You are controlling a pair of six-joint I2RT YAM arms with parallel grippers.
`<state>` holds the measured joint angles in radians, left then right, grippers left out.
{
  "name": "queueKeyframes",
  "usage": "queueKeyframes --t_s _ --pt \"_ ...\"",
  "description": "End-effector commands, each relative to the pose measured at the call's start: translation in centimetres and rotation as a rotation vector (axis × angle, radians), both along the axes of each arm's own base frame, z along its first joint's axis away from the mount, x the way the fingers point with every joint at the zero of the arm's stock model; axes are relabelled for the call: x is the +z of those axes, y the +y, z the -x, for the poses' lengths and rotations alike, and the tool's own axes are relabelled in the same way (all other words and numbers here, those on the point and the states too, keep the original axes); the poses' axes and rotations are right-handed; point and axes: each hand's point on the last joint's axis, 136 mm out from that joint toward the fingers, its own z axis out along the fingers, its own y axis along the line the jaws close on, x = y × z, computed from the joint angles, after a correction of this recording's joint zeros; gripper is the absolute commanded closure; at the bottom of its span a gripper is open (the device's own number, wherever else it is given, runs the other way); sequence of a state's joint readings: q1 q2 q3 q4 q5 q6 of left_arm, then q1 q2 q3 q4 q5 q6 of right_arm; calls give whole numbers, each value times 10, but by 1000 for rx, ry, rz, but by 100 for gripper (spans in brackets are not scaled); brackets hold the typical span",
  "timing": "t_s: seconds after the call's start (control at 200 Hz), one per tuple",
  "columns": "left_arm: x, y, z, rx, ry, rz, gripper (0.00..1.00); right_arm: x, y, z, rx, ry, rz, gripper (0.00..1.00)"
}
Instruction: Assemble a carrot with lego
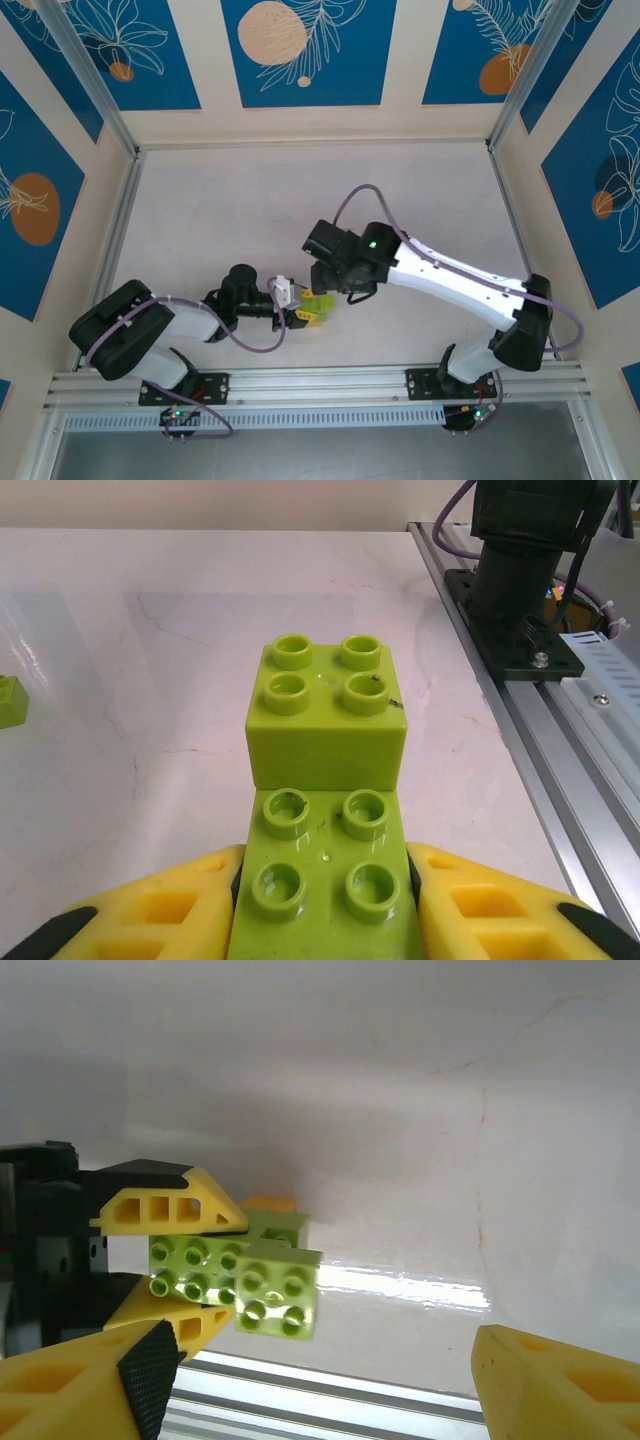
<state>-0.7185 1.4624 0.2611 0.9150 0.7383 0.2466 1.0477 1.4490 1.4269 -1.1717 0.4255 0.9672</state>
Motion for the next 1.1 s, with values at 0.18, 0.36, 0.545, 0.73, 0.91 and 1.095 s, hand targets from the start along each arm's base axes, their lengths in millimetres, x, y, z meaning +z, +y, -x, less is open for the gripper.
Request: queueKeyframes --t_s 0.18,0.36,0.545,0.73,0.91,1.095 --pt "-11 0 1 -9 11 -38 31 -6 -27 3 -20 10 60 24" --pt "-7 1 0 5 -1 -28 1 -21 -31 12 -21 44 80 24" --pt "-4 3 -3 29 -13 -19 1 -42 -26 36 14 96 50 24" --pt "-4 3 -4 34 -11 -19 1 -68 -29 64 14 170 87 26" --pt "-2 4 -3 35 -15 -14 1 -88 -27 74 4 211 104 26" --pt "0 3 -1 23 -10 -10 1 -96 -35 64 -33 217 127 26"
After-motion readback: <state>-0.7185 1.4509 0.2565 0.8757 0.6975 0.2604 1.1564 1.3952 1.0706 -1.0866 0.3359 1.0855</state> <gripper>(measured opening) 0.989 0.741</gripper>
